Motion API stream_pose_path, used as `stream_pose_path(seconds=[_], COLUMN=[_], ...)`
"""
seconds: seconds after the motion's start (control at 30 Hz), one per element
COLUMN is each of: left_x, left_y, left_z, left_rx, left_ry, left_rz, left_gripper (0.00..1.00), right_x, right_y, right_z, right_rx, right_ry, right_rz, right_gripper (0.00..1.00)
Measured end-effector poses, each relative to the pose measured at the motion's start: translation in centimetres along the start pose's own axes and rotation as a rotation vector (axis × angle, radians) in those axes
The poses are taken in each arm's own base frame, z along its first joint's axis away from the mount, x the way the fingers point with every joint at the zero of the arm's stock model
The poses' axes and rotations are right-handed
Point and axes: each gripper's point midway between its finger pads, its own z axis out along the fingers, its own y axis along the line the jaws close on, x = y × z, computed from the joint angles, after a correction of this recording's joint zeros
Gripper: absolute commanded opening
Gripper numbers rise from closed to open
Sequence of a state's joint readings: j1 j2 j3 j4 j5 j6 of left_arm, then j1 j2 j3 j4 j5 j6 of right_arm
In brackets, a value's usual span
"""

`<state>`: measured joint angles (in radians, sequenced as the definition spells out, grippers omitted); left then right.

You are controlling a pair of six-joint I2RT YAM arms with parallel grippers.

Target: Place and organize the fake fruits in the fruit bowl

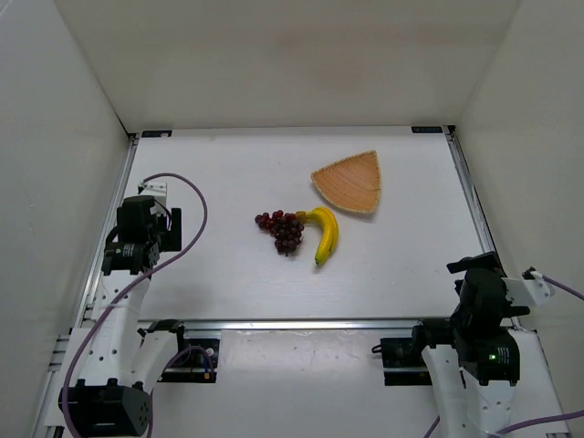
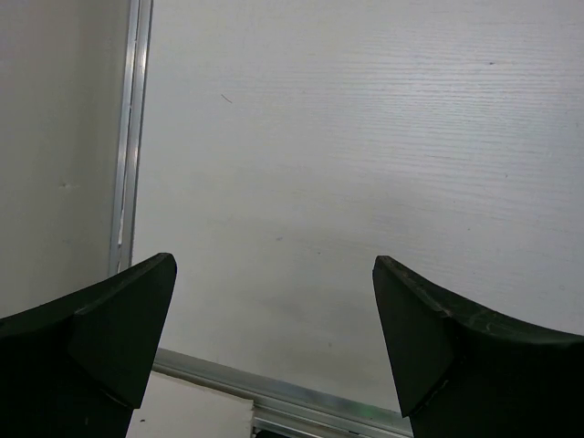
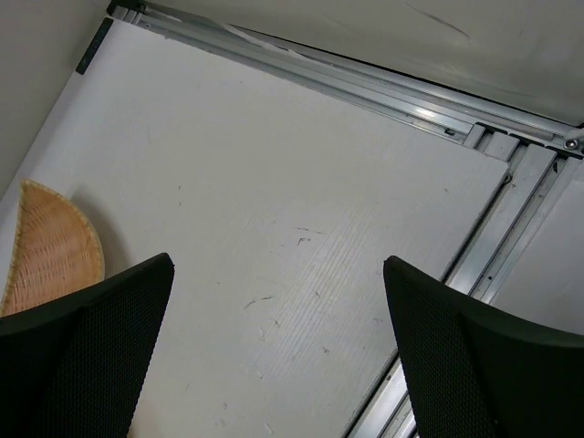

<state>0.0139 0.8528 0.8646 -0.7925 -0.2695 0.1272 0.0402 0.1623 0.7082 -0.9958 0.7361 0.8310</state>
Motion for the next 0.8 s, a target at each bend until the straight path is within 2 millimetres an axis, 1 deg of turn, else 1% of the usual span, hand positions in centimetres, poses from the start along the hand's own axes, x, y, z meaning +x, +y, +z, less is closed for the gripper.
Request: stream_pose_path(seconds=[0.07, 0.13, 0.2, 0.23, 0.3, 0.33, 0.4, 0.43, 0.47, 0.5, 0.53, 0.57, 0.63, 0.67, 0.73, 0.8], left_x=[0.0, 0.0, 0.0, 0.0, 0.0, -0.1, -0.1, -0.1, -0.1, -0.1, -0.1, -0.1, -0.1, -0.1, -0.1, -0.1], left_y=[0.1, 0.0, -0.1, -0.2, -0.4, -0.5, -0.7, -0.8, -0.8, -0.9, -0.9, -0.9, -1.0, -1.0, -1.1, -1.1], left_z=[0.0, 0.0, 0.0, 0.0, 0.0, 0.0, 0.1, 0.1, 0.1, 0.1, 0.1, 0.1, 0.1, 0.1, 0.1, 0.2], left_rx=[-0.002, 0.001, 0.009, 0.016, 0.025, 0.032, 0.044, 0.047, 0.05, 0.051, 0.054, 0.055, 0.058, 0.06, 0.064, 0.066], left_ry=[0.001, 0.0, -0.001, -0.001, -0.003, -0.004, -0.007, -0.007, -0.009, -0.008, -0.008, -0.008, -0.009, -0.009, -0.01, -0.009], left_rz=[-0.001, -0.002, -0.002, -0.001, 0.002, 0.002, 0.003, 0.005, 0.005, 0.007, 0.008, 0.009, 0.012, 0.013, 0.016, 0.021], left_gripper=[1.0, 1.0, 1.0, 1.0, 1.0, 1.0, 1.0, 1.0, 1.0, 1.0, 1.0, 1.0, 1.0, 1.0, 1.0, 1.0], right_x=[0.0, 0.1, 0.5, 0.8, 2.5, 3.1, 4.8, 5.9, 7.5, 9.1, 11.4, 13.4, 17.8, 19.6, 23.2, 26.2], right_y=[0.0, 0.3, 1.7, 2.9, 6.0, 8.0, 13.2, 16.2, 19.2, 22.1, 24.8, 26.3, 28.1, 28.4, 28.1, 27.1], right_z=[0.0, 0.2, 0.6, 1.0, 2.1, 2.6, 3.6, 3.9, 4.2, 4.1, 3.7, 3.2, 1.9, 1.5, 0.8, 0.2], right_rx=[0.002, -0.013, -0.056, -0.082, -0.133, -0.163, -0.238, -0.292, -0.341, -0.4, -0.463, -0.502, -0.565, -0.578, -0.586, -0.569], right_ry=[-0.001, 0.013, 0.047, 0.08, 0.224, 0.291, 0.419, 0.468, 0.511, 0.541, 0.58, 0.619, 0.71, 0.747, 0.823, 0.892], right_rz=[-0.008, -0.061, -0.133, -0.187, -0.324, -0.379, -0.507, -0.571, -0.634, -0.683, -0.733, -0.771, -0.847, -0.878, -0.941, -1.002], right_gripper=[1.0, 0.98, 0.98, 0.98, 1.0, 1.0, 1.0, 1.0, 1.0, 1.0, 1.0, 1.0, 1.0, 1.0, 1.0, 1.0])
